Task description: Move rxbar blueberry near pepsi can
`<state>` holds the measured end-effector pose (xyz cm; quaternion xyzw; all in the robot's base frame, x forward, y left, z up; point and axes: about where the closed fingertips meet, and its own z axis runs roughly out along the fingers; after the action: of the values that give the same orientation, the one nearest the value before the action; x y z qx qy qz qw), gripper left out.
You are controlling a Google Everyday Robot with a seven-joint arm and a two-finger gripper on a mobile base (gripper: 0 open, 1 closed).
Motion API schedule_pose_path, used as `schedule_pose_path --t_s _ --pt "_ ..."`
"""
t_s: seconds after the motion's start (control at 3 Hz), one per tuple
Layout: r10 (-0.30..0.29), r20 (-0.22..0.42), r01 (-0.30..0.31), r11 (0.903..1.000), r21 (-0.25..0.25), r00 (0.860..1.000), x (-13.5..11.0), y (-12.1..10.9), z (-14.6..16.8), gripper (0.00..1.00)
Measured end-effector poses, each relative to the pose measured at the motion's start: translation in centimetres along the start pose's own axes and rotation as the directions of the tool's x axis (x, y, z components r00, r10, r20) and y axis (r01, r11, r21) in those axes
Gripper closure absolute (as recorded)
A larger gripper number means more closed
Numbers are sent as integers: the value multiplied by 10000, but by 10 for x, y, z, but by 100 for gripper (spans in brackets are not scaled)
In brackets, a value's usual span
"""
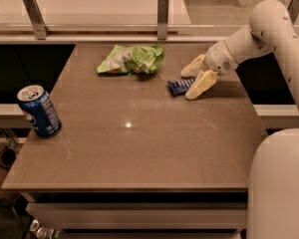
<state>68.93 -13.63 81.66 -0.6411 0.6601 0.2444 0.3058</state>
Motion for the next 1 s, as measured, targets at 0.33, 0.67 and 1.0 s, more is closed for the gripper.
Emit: schedule_pose_path --t_s 0.33,0.67,1.0 --pt "-1 0 1 10000 -1 10000 -2 0 -2 93" --pt "-1 2 1 10000 -2 10000 -4 0 -3 100" --pt "-74 -47 74 10000 -44 10000 -11 -6 0 100"
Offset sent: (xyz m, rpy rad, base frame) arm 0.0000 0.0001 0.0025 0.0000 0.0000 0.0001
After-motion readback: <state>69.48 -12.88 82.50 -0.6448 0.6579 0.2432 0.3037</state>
